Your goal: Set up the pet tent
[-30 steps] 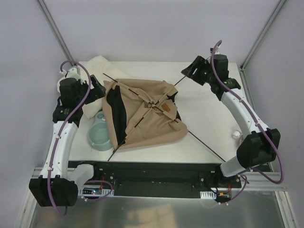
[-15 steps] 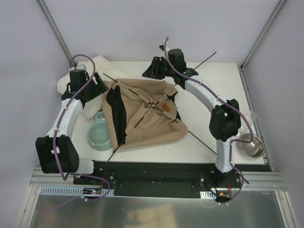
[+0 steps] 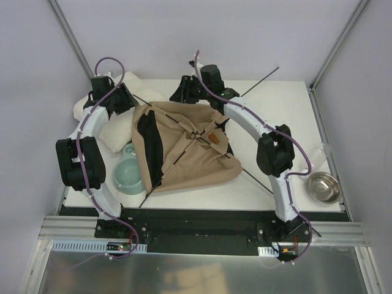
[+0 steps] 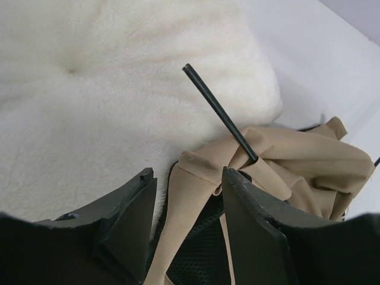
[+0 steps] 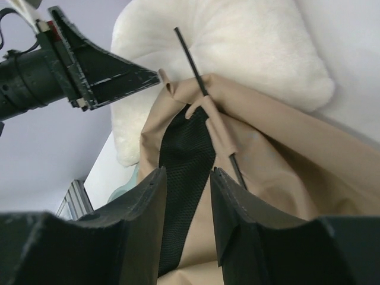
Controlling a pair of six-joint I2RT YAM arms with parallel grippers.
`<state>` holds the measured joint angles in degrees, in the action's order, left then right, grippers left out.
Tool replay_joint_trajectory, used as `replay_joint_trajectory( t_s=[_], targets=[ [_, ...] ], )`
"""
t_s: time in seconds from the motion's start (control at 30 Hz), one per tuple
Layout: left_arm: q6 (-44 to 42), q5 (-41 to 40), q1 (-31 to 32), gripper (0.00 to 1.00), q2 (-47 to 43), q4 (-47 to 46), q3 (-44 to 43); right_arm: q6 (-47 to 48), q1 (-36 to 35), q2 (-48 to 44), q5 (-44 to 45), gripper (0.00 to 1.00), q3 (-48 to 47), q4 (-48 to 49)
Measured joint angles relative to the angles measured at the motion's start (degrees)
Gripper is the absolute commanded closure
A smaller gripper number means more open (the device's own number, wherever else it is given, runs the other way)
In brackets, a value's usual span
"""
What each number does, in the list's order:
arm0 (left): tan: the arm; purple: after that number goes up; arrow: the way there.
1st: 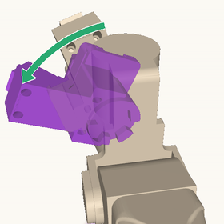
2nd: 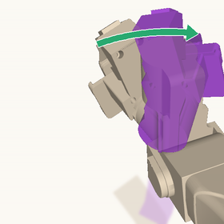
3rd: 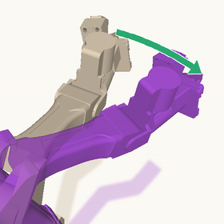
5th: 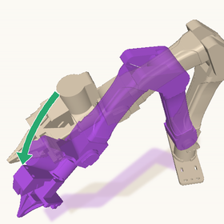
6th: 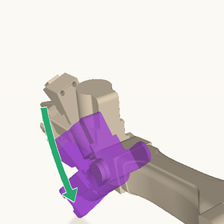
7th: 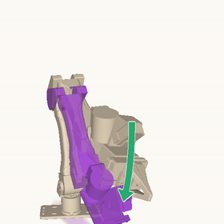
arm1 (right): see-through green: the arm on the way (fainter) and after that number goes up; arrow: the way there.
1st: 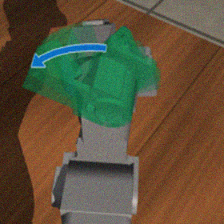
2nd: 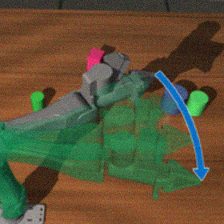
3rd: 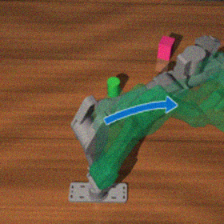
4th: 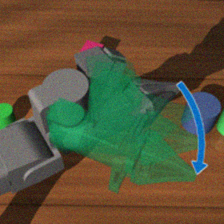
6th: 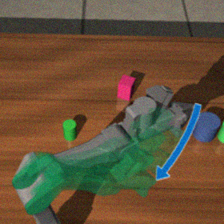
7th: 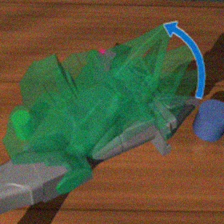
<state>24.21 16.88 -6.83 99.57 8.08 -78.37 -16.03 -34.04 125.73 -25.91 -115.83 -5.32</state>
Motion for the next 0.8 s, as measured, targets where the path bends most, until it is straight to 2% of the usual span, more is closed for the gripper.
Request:
replay_joint_trajectory(
  t_s=[0.2,0.43,0.63,0.8],
  targets=[
    [-1.5,3.9,0.0,0.53,0.4,-1.0,0.9,-0.2,-3.9,0.7,2.4,0.57,-0.9,-0.2],
    [-4.0,5.4,0.0,0.55,0.4,-1.4,3.7,-0.9,-5.0,5.3,3.9,0.56,-6.0,0.0],
    [-5.7,7.2,0.0,0.64,0.4,-1.3,3.6,-1.5,-4.8,10.9,5.0,0.56,-11.6,1.0],
    [-7.2,9.3,0.0,0.62,0.8,-0.4,2.6,-1.7,-4.9,14.9,7.8,0.57,-14.1,4.3]
  ],
)
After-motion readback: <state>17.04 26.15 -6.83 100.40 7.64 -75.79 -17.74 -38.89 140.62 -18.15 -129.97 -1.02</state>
